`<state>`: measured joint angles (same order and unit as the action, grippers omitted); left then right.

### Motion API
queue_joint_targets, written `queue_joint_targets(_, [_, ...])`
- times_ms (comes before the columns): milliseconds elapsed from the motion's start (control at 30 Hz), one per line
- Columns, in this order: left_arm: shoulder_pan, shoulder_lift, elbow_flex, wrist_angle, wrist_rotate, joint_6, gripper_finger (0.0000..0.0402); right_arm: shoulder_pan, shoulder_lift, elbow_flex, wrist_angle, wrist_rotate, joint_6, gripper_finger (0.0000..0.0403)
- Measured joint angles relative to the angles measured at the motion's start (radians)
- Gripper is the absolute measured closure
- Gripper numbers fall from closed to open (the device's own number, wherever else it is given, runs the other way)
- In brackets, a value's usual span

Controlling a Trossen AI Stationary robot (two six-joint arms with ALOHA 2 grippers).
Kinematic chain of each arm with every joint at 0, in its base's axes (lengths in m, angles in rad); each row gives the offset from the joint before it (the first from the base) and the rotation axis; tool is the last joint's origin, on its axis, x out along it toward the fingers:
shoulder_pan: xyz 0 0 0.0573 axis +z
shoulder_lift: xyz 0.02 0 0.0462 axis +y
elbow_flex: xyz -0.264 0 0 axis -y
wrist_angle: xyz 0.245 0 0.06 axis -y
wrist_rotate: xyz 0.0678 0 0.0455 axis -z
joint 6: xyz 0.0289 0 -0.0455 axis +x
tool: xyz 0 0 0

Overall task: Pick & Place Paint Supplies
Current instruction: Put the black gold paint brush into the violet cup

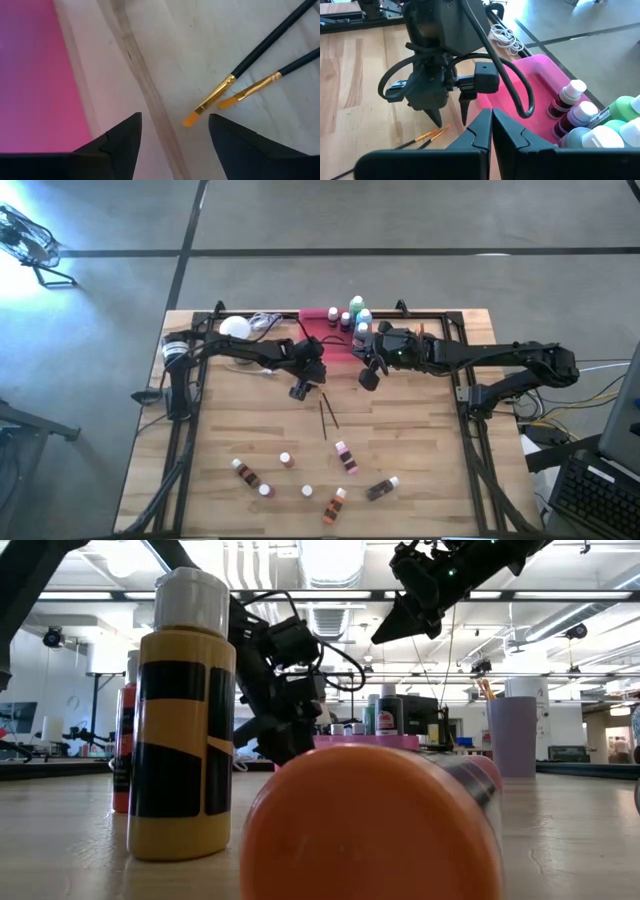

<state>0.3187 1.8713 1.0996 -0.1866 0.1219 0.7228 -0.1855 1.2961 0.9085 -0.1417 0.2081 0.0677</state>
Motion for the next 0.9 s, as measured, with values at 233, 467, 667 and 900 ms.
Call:
queue_joint_targets(233, [-0.002, 0.0, -0.006, -0.007, 0.01, -0.017, 0.0224, 0.0, 0.0, 0.0, 0.0, 0.0, 0.0, 0.0394])
queue_joint_targets(467, [-0.002, 0.0, -0.008, -0.014, 0.045, -0.011, 0.0296, 0.0, 0.0, 0.0, 0.0, 0.0, 0.0, 0.0394])
queue_joint_targets(667, [-0.002, 0.0, -0.008, -0.015, 0.075, 0.007, 0.0345, 0.0, 0.0, 0.0, 0.0, 0.0, 0.0, 0.0394])
queue_joint_targets(900, [-0.002, 0.0, -0.008, -0.023, 0.076, 0.008, 0.0395, 0.0, 0.0, 0.0, 0.0, 0.0, 0.0, 0.0394])
